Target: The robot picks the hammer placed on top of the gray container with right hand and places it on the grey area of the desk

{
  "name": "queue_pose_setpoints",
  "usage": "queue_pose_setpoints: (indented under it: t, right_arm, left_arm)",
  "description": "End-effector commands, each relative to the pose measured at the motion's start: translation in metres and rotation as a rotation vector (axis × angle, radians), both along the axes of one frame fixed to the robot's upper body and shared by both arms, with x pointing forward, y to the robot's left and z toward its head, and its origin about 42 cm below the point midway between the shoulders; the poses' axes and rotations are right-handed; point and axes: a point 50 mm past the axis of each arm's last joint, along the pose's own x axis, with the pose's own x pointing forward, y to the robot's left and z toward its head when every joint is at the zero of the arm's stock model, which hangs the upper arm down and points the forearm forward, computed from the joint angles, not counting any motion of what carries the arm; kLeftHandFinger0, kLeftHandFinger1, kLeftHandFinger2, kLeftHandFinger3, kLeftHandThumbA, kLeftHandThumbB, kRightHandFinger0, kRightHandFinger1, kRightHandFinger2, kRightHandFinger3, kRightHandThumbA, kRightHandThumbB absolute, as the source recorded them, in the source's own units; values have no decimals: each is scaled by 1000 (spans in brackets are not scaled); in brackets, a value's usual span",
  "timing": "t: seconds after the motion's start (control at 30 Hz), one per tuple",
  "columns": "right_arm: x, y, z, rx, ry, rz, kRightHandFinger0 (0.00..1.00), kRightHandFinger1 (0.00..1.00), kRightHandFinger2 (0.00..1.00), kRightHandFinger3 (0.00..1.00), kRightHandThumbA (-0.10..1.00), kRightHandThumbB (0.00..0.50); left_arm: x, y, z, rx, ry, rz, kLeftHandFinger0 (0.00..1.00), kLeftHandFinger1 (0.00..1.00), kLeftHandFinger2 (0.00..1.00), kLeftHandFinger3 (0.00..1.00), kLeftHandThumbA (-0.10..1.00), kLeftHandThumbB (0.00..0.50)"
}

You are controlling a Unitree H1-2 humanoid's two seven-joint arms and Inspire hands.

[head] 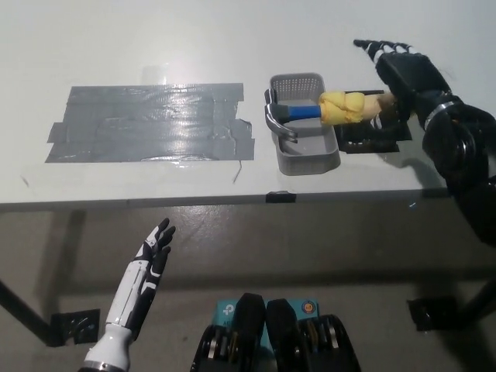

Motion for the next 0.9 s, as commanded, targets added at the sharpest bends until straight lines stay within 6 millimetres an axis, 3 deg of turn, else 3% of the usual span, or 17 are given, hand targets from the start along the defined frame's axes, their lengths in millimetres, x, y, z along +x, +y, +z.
queue_pose_setpoints:
  t: [0.0, 0.17, 0.87]
  right_arm:
    - [6, 4, 46, -29, -25, 46, 1000, 1000, 1000, 1000, 1000, 484]
    - [9, 3, 51, -25, -8, 35, 1000, 1000, 1000, 1000, 1000, 463]
    - [37, 20, 31, -53, 59, -17, 1000, 1000, 1000, 1000, 1000, 497]
  left_arm:
    - [3, 1, 15, 19, -65, -33, 1000, 1000, 1000, 1000, 1000, 68]
    - [3, 1, 14, 27, -66, -37, 1000, 1000, 1000, 1000, 1000, 66]
    - [5, 0, 20, 38, -63, -59, 1000, 1000, 999, 1000, 958, 31]
